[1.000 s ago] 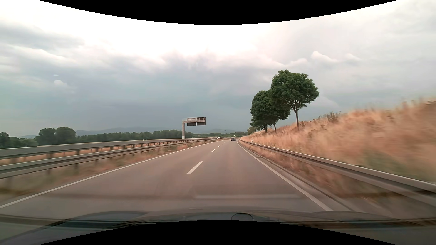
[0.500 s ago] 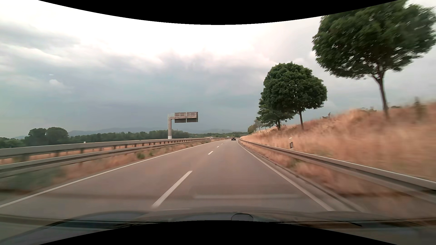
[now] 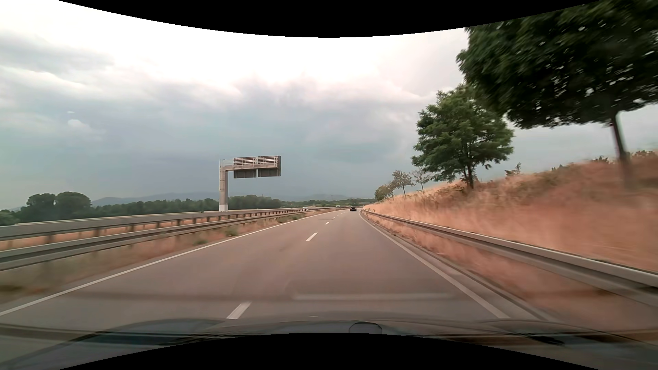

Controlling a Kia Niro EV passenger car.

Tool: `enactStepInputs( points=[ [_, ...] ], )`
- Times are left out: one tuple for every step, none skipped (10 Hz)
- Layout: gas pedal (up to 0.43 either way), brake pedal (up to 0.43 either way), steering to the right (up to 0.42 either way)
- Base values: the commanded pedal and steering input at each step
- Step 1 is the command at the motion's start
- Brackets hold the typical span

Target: Follow the waypoints while adhering to traffic rules and regulations

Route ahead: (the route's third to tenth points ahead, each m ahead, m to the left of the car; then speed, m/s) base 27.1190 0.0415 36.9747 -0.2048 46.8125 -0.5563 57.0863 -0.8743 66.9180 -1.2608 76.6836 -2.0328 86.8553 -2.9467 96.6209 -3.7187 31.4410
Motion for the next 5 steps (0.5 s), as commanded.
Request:
enactStepInputs(
  points=[
    [0.268, 0.0, 0.006],
    [0.268, 0.0, 0.006],
    [0.268, 0.0, 0.006],
    [0.268, 0.0, 0.006],
    [0.268, 0.0, 0.006]
  ],
)
